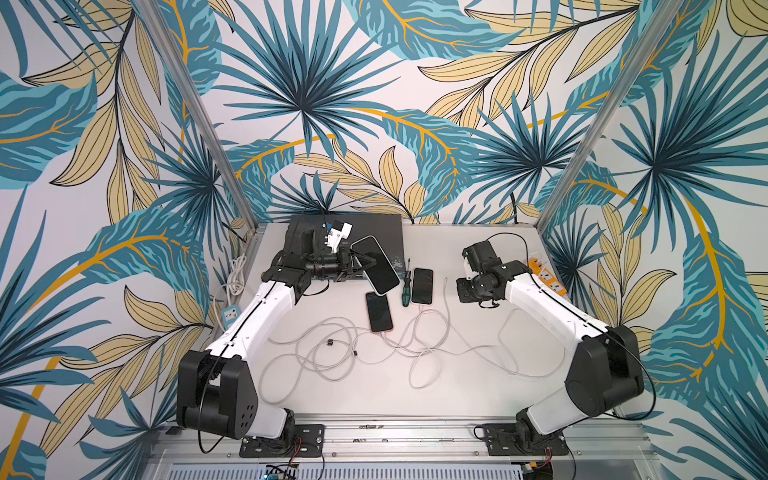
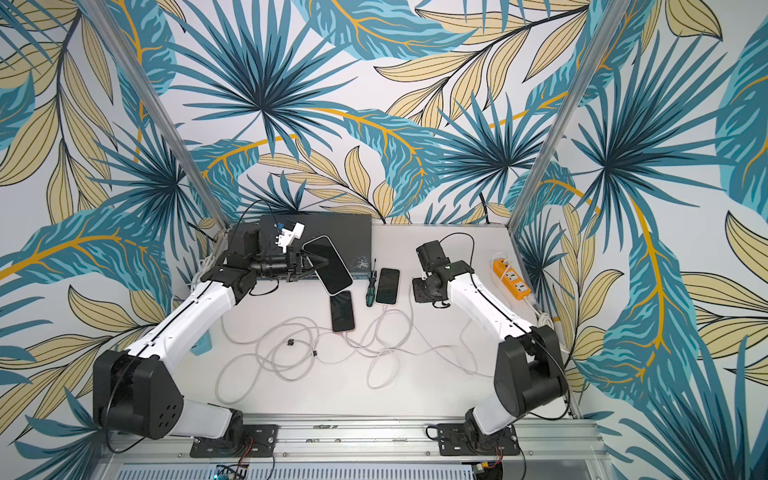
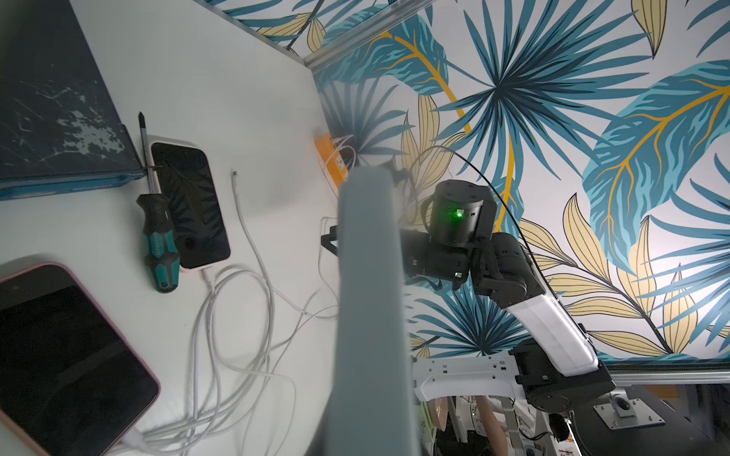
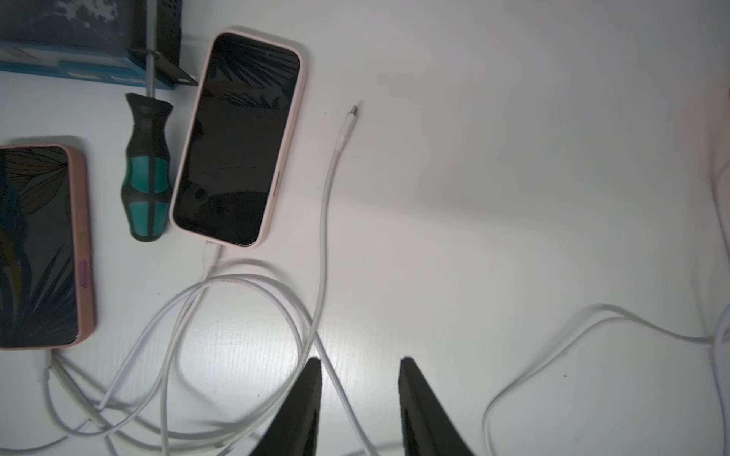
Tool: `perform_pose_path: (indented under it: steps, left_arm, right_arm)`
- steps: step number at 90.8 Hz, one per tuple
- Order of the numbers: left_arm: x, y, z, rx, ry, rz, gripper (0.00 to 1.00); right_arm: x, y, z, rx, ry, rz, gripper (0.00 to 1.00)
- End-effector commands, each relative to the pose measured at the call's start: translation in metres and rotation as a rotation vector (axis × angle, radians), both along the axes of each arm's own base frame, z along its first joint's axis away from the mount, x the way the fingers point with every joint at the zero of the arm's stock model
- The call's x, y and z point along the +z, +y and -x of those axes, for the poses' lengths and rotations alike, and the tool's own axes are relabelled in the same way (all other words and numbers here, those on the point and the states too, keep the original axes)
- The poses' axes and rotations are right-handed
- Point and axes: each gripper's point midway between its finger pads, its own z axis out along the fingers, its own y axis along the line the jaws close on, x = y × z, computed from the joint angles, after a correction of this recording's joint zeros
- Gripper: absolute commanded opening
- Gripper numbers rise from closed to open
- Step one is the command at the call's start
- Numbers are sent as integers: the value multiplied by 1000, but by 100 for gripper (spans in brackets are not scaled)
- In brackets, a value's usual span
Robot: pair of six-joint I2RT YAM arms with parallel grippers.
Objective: Plug the charging cable into the phone
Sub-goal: Place the charging cable at the center of the board.
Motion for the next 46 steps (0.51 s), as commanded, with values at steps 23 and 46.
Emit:
perform_pose_path:
  steps: [23,46]
  left_arm:
    - [11,1,9,-21,-89,13,0]
    - [11,2,14,-26,-89,8,0]
  right_arm:
    - [-23,15,-30,-106,37,55,55]
    - [-44,48,-77,-216,154,-75,43]
